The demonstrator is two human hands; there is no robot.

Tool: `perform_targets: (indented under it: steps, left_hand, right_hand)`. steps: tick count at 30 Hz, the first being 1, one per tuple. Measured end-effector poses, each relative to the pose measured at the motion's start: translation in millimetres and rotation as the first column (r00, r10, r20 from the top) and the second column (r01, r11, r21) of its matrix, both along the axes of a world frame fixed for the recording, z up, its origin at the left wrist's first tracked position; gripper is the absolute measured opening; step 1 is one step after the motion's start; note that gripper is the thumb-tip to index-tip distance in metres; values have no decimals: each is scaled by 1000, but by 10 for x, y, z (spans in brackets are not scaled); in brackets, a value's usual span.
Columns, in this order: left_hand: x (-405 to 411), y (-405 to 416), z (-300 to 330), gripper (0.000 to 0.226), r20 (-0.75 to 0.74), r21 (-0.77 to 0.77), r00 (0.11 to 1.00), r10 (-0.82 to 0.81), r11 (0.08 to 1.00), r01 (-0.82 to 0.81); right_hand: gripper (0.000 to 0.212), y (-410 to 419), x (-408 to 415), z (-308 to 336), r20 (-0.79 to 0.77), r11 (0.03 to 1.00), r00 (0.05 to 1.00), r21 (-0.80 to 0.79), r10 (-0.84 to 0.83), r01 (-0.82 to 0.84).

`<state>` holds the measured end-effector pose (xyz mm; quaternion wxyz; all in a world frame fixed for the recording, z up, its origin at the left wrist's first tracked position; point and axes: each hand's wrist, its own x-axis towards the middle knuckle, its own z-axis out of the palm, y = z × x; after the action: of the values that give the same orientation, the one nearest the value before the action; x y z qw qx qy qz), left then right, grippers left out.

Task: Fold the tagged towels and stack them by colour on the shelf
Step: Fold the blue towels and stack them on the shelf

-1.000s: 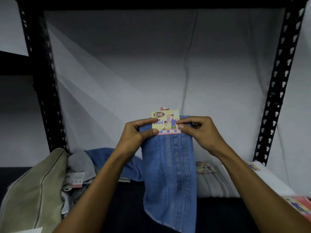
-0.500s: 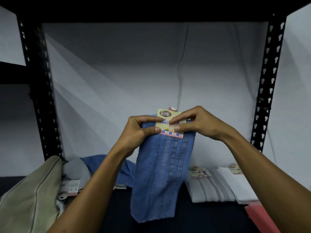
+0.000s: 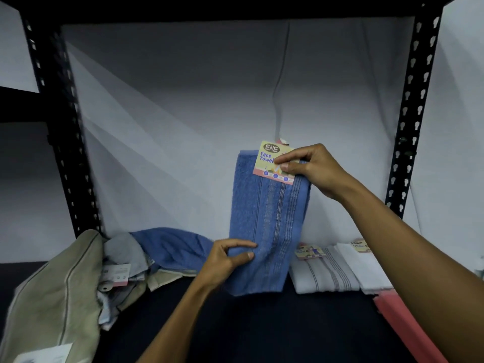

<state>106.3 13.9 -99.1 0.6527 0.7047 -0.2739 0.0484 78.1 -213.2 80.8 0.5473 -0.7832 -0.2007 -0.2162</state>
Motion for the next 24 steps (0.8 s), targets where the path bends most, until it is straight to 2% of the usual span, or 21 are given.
perform_targets:
  steps: [3, 5, 8, 11, 13, 17, 20, 24]
  left_hand:
    - [6, 94, -301, 27, -114, 13, 994, 2, 1000, 0]
    - [11, 176, -408, 27, -236, -110, 970, 59, 990, -87]
    - [36, 320, -400, 20, -394, -325, 916, 77, 920, -218]
    - [65, 458, -299, 13, -418, -464, 906, 63, 843, -273]
    - [87, 541, -222, 14, -416, -496, 904, 93, 810, -312]
    - [133, 776, -89, 20, -461, -425, 882, 95, 849, -313]
    - [116, 939, -97, 20, -585, -289, 810, 36, 924, -250]
    - [101, 1213, -329, 17, -706, -115, 702, 93, 963, -243]
  right_hand:
    - [20, -140, 54, -75, -15, 996, 998, 71, -56, 56]
    - [21, -247, 84, -165, -39, 989, 995, 115, -94, 98]
    - [20, -391, 97, -379, -127, 969, 980, 175, -152, 173]
    - [18, -466, 72, -657, -228, 941, 960, 257, -164, 222]
    - [17, -468, 21, -844, -289, 920, 942, 296, -168, 255]
    - [12, -417, -186, -1239, -376, 890, 908, 330, -183, 316]
    - [8, -348, -325, -1583, -443, 874, 878, 338, -180, 349]
    - [9, -198, -317, -1981, -563, 931, 812, 195, -152, 309]
